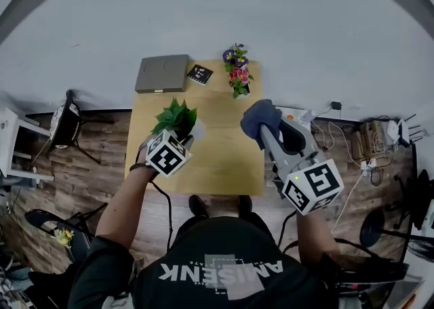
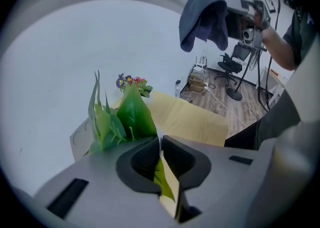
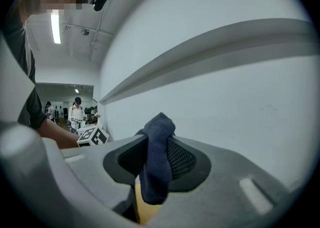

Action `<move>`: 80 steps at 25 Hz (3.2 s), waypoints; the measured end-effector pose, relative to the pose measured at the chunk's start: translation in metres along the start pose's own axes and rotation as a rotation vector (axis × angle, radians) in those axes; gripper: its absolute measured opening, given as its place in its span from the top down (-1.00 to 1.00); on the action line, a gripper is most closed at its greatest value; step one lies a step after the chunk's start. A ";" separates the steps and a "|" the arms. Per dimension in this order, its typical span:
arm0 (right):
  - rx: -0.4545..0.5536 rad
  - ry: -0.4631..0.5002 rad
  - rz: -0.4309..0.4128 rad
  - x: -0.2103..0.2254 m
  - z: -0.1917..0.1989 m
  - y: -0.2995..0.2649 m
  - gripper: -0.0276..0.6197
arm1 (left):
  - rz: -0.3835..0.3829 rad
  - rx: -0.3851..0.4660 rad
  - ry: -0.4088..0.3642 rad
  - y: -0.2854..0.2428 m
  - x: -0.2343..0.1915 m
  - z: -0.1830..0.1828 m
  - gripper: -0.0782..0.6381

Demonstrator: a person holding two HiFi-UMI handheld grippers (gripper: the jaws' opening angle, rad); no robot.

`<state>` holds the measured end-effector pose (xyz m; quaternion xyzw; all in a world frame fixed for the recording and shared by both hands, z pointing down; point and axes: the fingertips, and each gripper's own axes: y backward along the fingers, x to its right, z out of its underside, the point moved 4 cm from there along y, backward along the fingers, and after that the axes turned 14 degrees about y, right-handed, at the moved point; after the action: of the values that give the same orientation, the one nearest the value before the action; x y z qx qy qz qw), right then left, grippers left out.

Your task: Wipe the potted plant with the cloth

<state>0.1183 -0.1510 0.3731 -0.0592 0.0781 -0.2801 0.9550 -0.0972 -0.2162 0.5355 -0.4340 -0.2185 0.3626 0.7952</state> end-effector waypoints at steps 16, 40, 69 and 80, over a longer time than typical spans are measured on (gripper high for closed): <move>0.132 0.088 -0.120 -0.032 -0.063 -0.017 0.57 | 0.207 0.182 0.118 0.127 0.013 -0.037 0.72; 0.111 0.150 -0.328 -0.110 -0.060 -0.049 0.57 | 0.256 0.202 0.021 0.168 0.047 -0.080 0.73; -0.079 0.113 -0.260 -0.087 0.020 -0.044 0.57 | 0.356 0.303 0.125 0.183 0.040 -0.081 0.75; 0.114 0.125 -0.283 -0.083 -0.061 -0.029 0.57 | 0.335 0.287 -0.002 0.177 0.051 -0.070 0.75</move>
<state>0.0228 -0.1347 0.3275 0.0023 0.1123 -0.4191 0.9009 -0.0871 -0.1507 0.3502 -0.3465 -0.0902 0.5174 0.7772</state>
